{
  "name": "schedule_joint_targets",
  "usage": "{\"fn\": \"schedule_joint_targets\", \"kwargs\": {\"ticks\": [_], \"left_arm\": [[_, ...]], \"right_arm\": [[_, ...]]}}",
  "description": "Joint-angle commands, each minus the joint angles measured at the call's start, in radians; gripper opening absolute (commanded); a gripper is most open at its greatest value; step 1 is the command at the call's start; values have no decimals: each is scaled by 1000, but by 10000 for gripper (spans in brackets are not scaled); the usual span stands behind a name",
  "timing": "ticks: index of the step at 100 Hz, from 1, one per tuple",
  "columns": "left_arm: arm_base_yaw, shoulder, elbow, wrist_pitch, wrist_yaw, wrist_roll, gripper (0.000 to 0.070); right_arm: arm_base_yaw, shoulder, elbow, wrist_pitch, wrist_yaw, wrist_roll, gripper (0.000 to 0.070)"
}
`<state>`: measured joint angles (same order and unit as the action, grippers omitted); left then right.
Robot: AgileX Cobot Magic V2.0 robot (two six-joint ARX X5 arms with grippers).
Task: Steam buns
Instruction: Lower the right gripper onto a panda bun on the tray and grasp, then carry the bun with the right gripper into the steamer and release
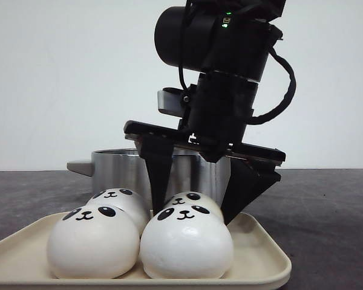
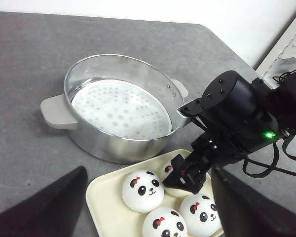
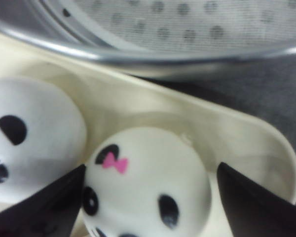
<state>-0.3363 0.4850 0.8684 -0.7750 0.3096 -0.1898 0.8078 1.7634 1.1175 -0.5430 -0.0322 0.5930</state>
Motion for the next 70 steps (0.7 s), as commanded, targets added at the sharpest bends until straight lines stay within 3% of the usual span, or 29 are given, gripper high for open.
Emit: {"fn": "schedule_joint_targets", "kwargs": {"ticks": [1, 9, 15, 34, 54, 61, 70], "left_arm": [[-5, 4, 10, 10, -10, 14, 475], [-5, 4, 10, 10, -27, 14, 475], [-5, 4, 10, 10, -29, 14, 475], [-5, 4, 10, 10, -32, 14, 475], [-5, 4, 10, 13, -33, 14, 474], [-5, 4, 10, 13, -39, 13, 475], [-5, 5, 10, 17, -56, 13, 474]], "right_arm": [[-2, 27, 14, -7, 10, 13, 405], [-8, 27, 14, -12, 8, 13, 253], [-9, 27, 14, -20, 8, 8, 0], [-4, -1, 18, -43, 4, 2, 7], [51, -166, 47, -90, -95, -52, 7], [74, -225, 76, -109, -88, -83, 7], [96, -294, 136, -106, -4, -141, 7]]}}
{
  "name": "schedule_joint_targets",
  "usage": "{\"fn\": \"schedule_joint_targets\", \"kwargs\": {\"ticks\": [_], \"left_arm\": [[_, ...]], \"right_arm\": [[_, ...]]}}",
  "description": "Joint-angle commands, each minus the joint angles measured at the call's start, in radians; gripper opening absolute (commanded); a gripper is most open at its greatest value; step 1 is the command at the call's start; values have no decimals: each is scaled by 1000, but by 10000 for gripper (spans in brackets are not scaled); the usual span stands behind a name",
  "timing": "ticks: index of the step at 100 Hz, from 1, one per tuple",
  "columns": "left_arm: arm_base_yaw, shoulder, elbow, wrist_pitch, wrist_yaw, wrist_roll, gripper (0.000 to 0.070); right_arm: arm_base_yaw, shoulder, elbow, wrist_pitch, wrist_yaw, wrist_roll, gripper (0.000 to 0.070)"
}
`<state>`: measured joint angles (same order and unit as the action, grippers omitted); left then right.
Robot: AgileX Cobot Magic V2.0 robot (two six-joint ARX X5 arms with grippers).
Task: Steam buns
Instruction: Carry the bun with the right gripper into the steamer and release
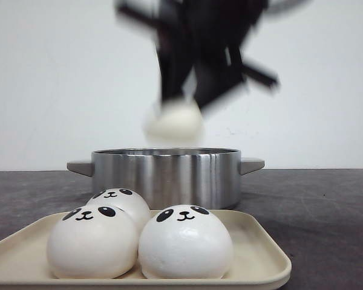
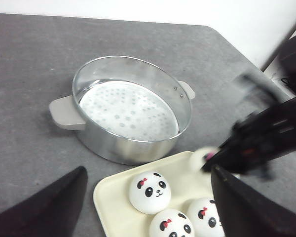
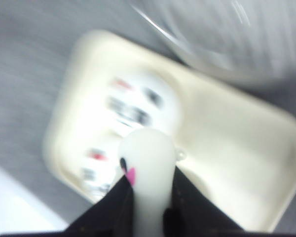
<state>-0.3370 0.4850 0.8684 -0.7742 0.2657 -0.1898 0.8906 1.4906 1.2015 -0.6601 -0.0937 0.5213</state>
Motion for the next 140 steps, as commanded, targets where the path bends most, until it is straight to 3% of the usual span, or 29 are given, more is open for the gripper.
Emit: {"fn": "schedule_joint_targets", "kwargs": {"ticks": [1, 11, 20, 39, 48, 64, 110, 116, 127, 140], "left_arm": [[-5, 5, 10, 17, -14, 13, 474], [-5, 5, 10, 42, -23, 14, 475], [-5, 5, 10, 72, -24, 13, 474], [-5, 6, 10, 116, -29, 14, 474], [-5, 6, 10, 121, -34, 14, 474], [-5, 7, 10, 119, -34, 13, 474], [-5, 6, 10, 113, -34, 13, 475], [-5, 6, 10, 113, -34, 13, 475], [-5, 6, 10, 113, -34, 13, 475], [-5, 6, 10, 113, -33, 13, 475]], "right_arm": [[14, -27, 61, 11, 72, -76, 7], [12, -43, 183, 25, 203, -153, 6], [-28, -24, 288, 49, 248, -246, 6], [-154, 116, 451, 59, 237, -332, 6], [-211, 201, 477, 68, 188, -339, 6], [-270, 349, 478, 91, 187, -357, 6], [-298, 605, 478, 205, 188, -406, 9], [-299, 612, 478, 200, 189, -406, 51], [-300, 622, 478, 193, 192, -406, 306], [-300, 622, 478, 180, 193, -406, 335]]}}
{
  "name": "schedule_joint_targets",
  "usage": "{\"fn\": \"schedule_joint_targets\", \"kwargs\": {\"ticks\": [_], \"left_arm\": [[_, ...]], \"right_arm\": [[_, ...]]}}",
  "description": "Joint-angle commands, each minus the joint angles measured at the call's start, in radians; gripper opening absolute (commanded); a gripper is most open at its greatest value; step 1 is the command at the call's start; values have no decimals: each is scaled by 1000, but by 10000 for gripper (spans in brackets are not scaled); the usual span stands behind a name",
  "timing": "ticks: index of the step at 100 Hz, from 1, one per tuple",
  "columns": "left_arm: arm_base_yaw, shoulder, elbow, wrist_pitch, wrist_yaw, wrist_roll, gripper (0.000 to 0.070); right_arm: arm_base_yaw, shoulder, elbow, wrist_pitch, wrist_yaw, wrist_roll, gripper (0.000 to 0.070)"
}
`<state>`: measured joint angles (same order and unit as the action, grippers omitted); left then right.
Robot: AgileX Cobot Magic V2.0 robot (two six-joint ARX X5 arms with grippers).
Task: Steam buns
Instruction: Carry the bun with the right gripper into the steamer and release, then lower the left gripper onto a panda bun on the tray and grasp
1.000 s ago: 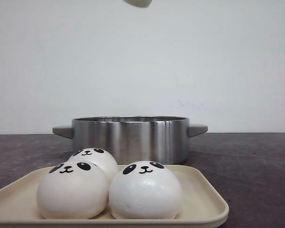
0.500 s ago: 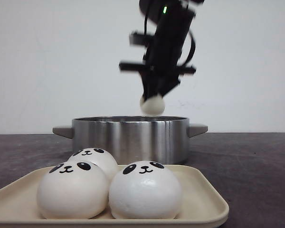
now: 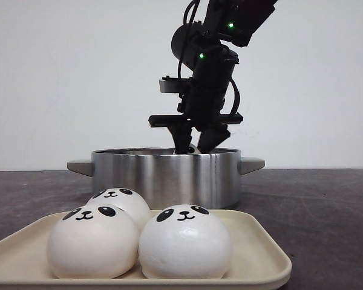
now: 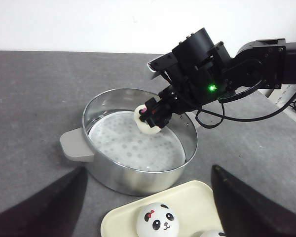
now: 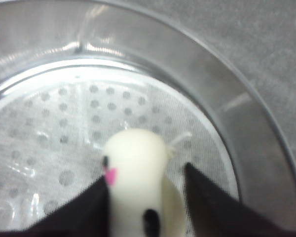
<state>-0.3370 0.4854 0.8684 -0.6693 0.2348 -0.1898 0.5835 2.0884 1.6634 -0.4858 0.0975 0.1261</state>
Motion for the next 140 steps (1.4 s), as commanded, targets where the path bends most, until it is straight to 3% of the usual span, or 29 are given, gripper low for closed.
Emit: {"fn": "schedule_joint_targets", "kwargs": {"ticks": [1, 40, 58, 62, 67, 68, 70, 87, 100, 117, 131, 140], "left_arm": [[-5, 6, 10, 8, -3, 13, 475], [-5, 6, 10, 8, -3, 13, 475], [-5, 6, 10, 8, -2, 13, 475], [-5, 6, 10, 5, -2, 12, 475], [-5, 6, 10, 4, -2, 11, 474], [-5, 7, 10, 4, -2, 11, 474], [-5, 9, 10, 4, -2, 4, 474], [-6, 84, 10, 3, 36, -85, 471], [-29, 211, 10, 2, 110, -122, 472], [-101, 408, 10, 6, 101, -140, 473], [-173, 565, 10, 13, 92, -140, 475], [-229, 657, 10, 17, 41, -145, 483]], "right_arm": [[7, 24, 16, 6, 2, -11, 337], [7, 24, 74, -59, 5, -5, 352], [5, 23, 204, -167, 8, 5, 346], [5, 22, 249, -211, 7, 6, 295], [7, 14, 308, -284, 7, 5, 111], [9, 10, 325, -307, 7, 5, 38], [11, 6, 342, -330, 7, 5, 0], [84, -130, 421, -456, 12, 4, 16], [194, -294, 421, -469, 95, 5, 16], [382, -510, 421, -471, 249, -2, 15], [497, -638, 421, -504, 318, 42, 15], [539, -695, 421, -535, 348, 60, 15]]}}
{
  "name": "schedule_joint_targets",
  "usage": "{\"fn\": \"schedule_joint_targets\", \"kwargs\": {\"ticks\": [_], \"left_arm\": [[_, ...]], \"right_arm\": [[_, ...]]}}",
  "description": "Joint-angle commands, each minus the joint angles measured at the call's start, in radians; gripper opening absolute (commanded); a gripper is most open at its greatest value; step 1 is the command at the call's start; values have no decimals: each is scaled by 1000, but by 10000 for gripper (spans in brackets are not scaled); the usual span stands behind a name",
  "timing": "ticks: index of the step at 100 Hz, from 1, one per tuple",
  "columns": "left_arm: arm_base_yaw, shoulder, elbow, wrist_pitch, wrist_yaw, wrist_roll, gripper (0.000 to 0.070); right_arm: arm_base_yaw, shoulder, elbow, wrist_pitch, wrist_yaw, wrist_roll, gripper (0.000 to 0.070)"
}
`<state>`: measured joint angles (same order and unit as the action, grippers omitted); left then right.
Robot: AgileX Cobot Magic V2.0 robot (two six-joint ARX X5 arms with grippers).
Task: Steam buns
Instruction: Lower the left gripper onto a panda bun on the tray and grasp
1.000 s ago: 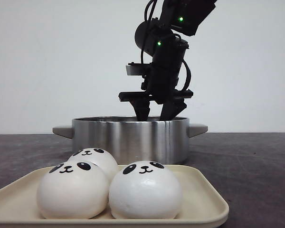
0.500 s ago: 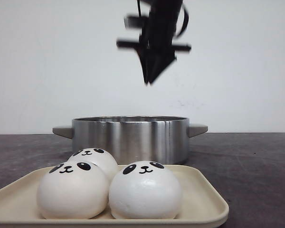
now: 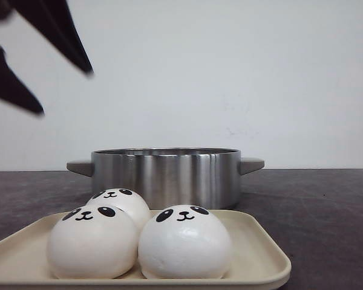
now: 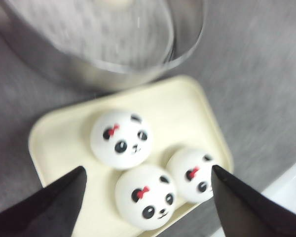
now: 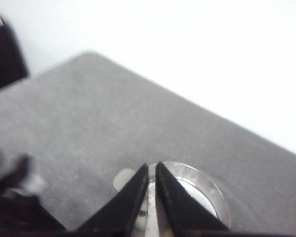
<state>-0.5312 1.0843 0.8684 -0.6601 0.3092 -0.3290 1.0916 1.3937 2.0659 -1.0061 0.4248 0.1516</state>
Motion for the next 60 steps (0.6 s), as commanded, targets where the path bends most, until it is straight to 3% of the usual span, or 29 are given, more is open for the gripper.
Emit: {"fn": "schedule_joint_targets", "kwargs": {"ticks": [1, 17, 34, 60], "left_arm": [[-42, 68, 10, 10, -42, -5, 486], [-118, 194, 10, 77, -107, -5, 600], [-162, 301, 10, 162, -119, -16, 597], [-165, 409, 10, 211, -154, -32, 592]], "right_arm": [[33, -6, 18, -18, 26, 37, 15], [46, -59, 18, -77, 108, 72, 15], [46, -76, 18, -138, 160, 105, 15], [46, -76, 17, -190, 159, 134, 15]]}}
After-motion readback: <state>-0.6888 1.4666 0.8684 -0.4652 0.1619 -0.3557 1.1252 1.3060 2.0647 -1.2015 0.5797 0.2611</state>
